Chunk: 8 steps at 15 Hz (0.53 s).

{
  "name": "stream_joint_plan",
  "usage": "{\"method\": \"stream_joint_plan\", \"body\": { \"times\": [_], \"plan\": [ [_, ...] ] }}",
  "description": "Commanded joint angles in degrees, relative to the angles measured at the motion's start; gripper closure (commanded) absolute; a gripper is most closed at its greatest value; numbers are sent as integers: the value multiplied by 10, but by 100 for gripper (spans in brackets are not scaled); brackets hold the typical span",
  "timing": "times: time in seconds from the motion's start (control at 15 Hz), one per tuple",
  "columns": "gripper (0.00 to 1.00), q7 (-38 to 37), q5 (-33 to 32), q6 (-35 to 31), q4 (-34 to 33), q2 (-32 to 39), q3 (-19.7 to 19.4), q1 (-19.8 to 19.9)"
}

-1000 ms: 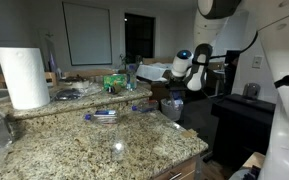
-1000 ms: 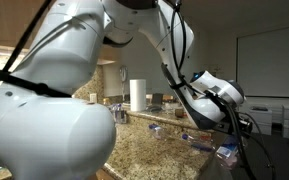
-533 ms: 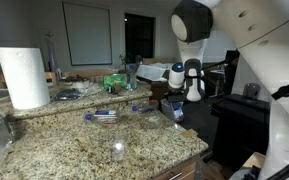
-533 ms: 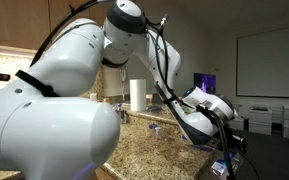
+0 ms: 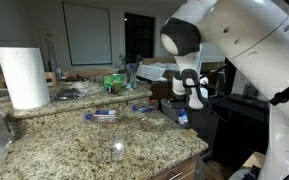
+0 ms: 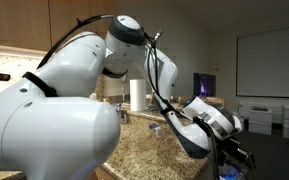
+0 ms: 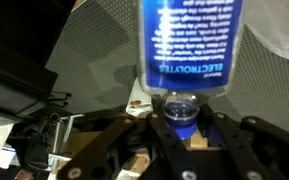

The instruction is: Put three bottles inside the bin on the floor

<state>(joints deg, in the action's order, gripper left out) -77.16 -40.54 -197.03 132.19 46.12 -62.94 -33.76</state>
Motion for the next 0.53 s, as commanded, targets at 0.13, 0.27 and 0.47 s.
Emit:
{"method": "stream_joint_plan", "body": {
  "times": [0.13,0.27,0.47],
  "plan": [
    [90,55,127,-3,49,-16,26,-7],
    [90,90,211,-4,58,-15,48,-7],
    [90,187,361,4,68,-26,102,0]
  ]
}}
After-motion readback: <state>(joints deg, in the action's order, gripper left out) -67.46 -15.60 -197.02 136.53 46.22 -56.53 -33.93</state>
